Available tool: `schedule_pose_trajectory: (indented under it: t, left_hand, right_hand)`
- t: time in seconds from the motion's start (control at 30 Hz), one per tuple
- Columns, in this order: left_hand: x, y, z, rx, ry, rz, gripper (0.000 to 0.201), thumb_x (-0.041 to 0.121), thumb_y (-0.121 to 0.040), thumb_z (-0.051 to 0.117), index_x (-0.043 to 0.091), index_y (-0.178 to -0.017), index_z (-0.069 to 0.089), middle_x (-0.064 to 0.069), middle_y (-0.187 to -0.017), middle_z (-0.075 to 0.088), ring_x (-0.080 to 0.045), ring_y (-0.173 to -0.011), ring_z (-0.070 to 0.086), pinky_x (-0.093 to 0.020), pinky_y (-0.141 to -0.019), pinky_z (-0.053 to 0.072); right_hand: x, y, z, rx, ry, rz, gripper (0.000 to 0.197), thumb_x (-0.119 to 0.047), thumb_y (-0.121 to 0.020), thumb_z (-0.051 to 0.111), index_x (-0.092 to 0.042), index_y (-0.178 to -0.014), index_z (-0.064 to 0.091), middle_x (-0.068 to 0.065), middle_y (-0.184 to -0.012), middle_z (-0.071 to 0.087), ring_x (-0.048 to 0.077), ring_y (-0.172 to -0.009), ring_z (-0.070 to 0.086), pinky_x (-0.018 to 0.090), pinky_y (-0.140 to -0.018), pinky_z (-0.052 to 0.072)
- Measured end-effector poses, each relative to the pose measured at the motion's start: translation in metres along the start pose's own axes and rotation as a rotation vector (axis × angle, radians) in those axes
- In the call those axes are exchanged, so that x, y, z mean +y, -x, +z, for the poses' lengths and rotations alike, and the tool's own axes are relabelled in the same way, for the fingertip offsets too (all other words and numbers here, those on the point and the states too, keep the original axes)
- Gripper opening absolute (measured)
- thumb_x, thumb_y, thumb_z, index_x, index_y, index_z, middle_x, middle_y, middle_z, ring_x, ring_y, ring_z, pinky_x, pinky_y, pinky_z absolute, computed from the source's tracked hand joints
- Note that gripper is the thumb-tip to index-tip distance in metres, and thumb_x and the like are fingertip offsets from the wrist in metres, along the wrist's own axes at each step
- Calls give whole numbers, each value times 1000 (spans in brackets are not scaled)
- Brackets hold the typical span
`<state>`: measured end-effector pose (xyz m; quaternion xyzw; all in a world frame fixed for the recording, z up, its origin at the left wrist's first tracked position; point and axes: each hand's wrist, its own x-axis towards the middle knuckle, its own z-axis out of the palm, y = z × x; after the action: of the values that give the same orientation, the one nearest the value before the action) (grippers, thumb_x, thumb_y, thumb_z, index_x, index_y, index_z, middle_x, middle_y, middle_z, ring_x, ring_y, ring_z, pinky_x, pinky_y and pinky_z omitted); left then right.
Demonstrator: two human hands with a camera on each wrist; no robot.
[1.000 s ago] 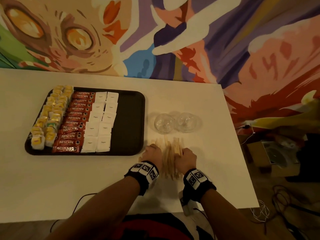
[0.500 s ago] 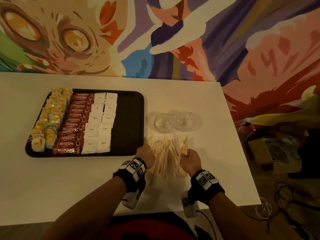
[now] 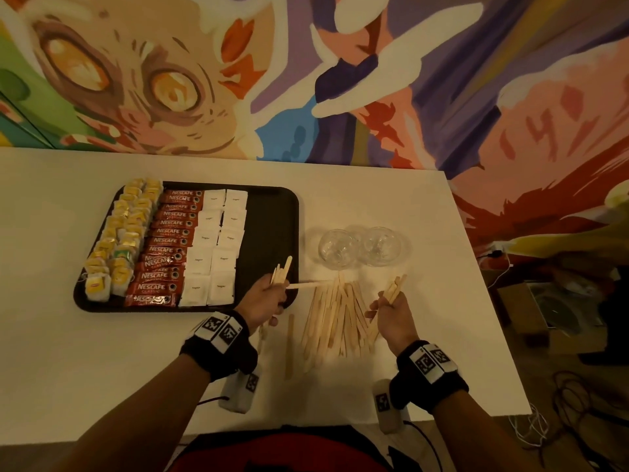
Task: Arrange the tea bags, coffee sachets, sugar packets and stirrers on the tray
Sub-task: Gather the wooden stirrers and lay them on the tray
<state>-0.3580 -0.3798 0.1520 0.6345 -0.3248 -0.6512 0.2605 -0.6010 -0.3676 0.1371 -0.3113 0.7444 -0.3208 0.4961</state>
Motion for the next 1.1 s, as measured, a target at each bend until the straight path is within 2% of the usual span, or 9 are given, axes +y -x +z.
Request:
schedule_pose_trajectory:
  t: [0.13, 0.33, 0.5, 0.57, 0.67, 0.77, 0.9, 1.03, 1.1]
  left_hand:
    - [8, 3, -15, 33, 102, 45, 14, 27, -101, 44, 16, -99, 51, 1, -68, 41, -9, -51, 35, -22, -47, 32]
    - [29, 2, -35, 100, 271, 54, 25, 36, -101, 41, 13, -102, 51, 2, -60, 37, -10, -46, 31, -22, -40, 29]
    - [53, -12, -58, 137, 381, -50, 6, 17, -99, 44, 12, -97, 48, 0, -63, 36, -12, -51, 33, -24, -46, 31]
    - [63, -21, -67, 147, 371, -56, 5, 11, -98, 44, 9, -96, 48, -2, -67, 39, -14, -55, 37, -26, -50, 35]
    - [78, -35, -77, 185, 305, -40, 10, 3, -98, 42, 4, -100, 52, -7, -75, 44, -17, -62, 43, -30, -57, 41]
    - [91, -51, -86, 157, 243, -39, 18, -4, -96, 41, 3, -108, 53, -9, -83, 48, -18, -68, 49, -30, -61, 46]
    - [106, -76, -91, 155, 197, -48, 22, -3, -97, 42, 4, -117, 51, -10, -95, 51, -18, -78, 53, -29, -65, 51]
    - [113, -105, -88, 209, 150, -72, 23, 0, -97, 45, 0, -117, 57, -9, -91, 55, -17, -78, 56, -27, -62, 51]
    - [117, -118, -86, 247, 130, -81, 22, 1, -97, 46, 1, -115, 59, -8, -89, 56, -17, -78, 58, -26, -62, 51]
  right_hand:
    - [-12, 12, 11, -89, -9, -51, 18, -9, -104, 33, -5, -116, 45, 4, -80, 48, 15, -64, 46, 26, -60, 44]
    - [-58, 28, 49, -296, -14, -114, 18, -12, -104, 37, -15, -118, 47, 3, -80, 47, 12, -63, 46, 31, -62, 45]
    - [-105, 26, 95, -450, -66, -44, 27, -2, -98, 36, -14, -121, 44, 5, -80, 44, 14, -62, 44, 29, -57, 41]
    - [-120, 21, 115, -474, -60, 1, 29, -1, -97, 35, -13, -122, 43, 5, -81, 44, 14, -62, 42, 28, -56, 40]
    - [-136, 5, 145, -486, 58, 5, 33, -1, -97, 36, -13, -128, 40, 8, -92, 46, 15, -70, 45, 27, -60, 43]
    - [-147, -16, 171, -443, 172, 29, 37, 2, -95, 39, -12, -129, 39, 12, -104, 46, 17, -75, 48, 27, -59, 45]
    - [-160, -45, 198, -388, 258, 61, 34, 3, -94, 41, -8, -125, 40, 16, -108, 52, 21, -80, 55, 32, -67, 52]
    - [-163, -75, 221, -307, 458, 27, 32, 0, -88, 53, 0, -120, 50, 21, -111, 62, 34, -96, 67, 45, -82, 59]
    - [-164, -85, 226, -302, 549, 25, 28, -4, -89, 56, 4, -116, 57, 21, -108, 67, 33, -91, 69, 43, -74, 61]
